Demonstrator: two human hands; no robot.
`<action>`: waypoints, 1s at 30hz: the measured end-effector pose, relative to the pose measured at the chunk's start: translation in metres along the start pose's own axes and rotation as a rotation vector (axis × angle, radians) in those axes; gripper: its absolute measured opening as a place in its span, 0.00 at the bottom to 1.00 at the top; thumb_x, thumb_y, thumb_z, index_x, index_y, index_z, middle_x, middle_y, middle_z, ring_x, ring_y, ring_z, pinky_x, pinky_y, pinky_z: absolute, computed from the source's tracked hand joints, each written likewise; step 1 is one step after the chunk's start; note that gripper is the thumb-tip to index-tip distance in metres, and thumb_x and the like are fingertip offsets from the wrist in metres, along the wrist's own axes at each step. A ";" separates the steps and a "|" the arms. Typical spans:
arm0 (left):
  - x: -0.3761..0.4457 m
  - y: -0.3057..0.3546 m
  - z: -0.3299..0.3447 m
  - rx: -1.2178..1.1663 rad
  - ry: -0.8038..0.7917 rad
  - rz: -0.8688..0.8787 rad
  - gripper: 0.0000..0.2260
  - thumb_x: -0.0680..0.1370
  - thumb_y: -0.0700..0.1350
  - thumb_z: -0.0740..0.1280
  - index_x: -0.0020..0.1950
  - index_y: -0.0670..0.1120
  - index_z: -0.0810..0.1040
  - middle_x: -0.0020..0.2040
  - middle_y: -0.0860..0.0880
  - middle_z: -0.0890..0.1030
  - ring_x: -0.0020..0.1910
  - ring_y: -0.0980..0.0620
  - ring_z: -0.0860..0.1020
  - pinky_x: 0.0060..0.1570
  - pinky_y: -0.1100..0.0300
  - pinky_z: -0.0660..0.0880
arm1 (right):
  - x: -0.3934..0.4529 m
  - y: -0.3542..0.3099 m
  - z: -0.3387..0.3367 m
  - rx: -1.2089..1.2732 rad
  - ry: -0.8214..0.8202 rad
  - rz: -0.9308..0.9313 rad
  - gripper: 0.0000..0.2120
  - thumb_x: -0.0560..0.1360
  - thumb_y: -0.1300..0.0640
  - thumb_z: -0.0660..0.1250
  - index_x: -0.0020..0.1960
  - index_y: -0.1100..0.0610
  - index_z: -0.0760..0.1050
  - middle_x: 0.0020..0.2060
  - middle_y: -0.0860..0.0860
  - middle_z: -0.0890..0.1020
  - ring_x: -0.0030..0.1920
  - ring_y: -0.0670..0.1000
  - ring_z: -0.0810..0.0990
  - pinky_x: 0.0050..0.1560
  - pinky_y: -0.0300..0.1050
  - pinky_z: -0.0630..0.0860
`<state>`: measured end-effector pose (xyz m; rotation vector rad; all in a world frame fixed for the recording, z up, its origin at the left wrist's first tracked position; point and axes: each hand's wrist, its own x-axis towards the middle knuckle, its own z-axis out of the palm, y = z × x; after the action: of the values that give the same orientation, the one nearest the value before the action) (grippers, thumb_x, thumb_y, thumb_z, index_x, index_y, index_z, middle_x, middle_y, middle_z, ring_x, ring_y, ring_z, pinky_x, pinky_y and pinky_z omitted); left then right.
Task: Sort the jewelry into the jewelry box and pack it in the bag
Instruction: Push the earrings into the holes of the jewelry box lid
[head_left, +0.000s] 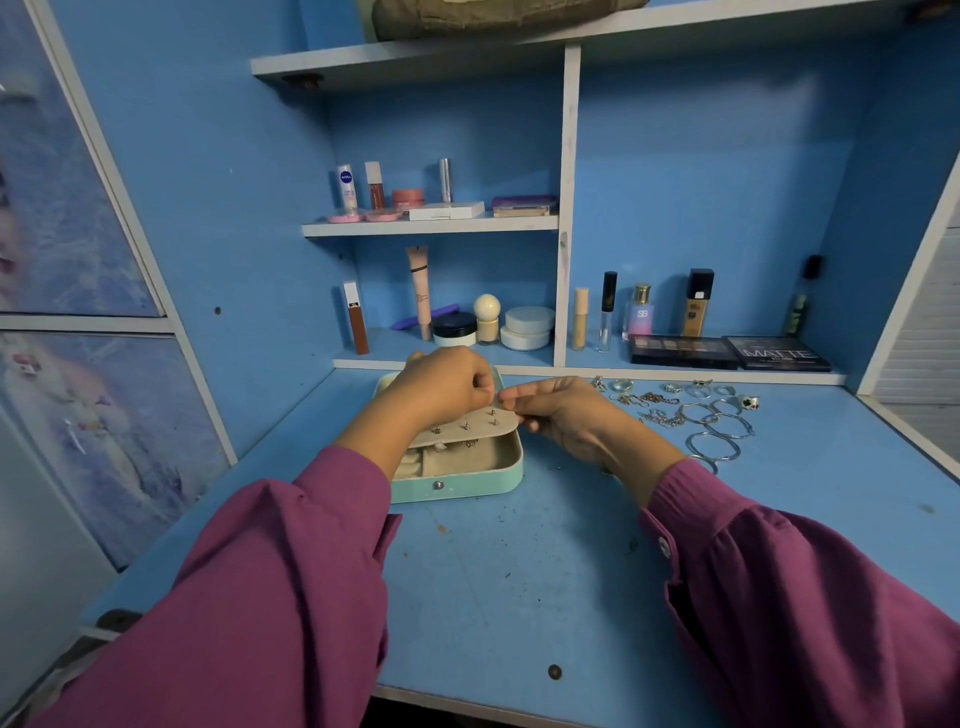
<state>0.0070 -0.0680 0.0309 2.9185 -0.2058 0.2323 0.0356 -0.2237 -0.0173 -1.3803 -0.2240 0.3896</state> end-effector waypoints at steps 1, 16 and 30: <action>0.000 0.000 0.000 0.002 -0.001 0.004 0.06 0.78 0.47 0.64 0.48 0.51 0.81 0.47 0.54 0.81 0.50 0.53 0.76 0.60 0.53 0.63 | 0.000 0.000 0.000 -0.003 0.001 0.000 0.03 0.72 0.71 0.68 0.43 0.66 0.80 0.37 0.57 0.83 0.36 0.50 0.77 0.30 0.34 0.72; 0.006 0.004 0.004 0.121 0.004 0.023 0.07 0.78 0.45 0.63 0.45 0.53 0.80 0.46 0.53 0.81 0.50 0.51 0.75 0.55 0.54 0.61 | 0.001 0.002 -0.001 -0.034 -0.012 -0.035 0.05 0.72 0.71 0.67 0.44 0.65 0.81 0.36 0.56 0.83 0.36 0.50 0.76 0.30 0.34 0.72; -0.026 -0.065 -0.008 -0.684 0.297 -0.226 0.12 0.79 0.34 0.59 0.51 0.45 0.80 0.43 0.50 0.82 0.44 0.57 0.76 0.45 0.63 0.70 | 0.001 0.005 -0.004 -0.021 -0.062 -0.050 0.11 0.76 0.72 0.59 0.48 0.64 0.79 0.35 0.56 0.80 0.33 0.49 0.75 0.29 0.35 0.71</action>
<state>-0.0091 -0.0007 0.0214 2.1737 0.0823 0.4494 0.0371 -0.2259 -0.0225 -1.3815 -0.3136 0.3896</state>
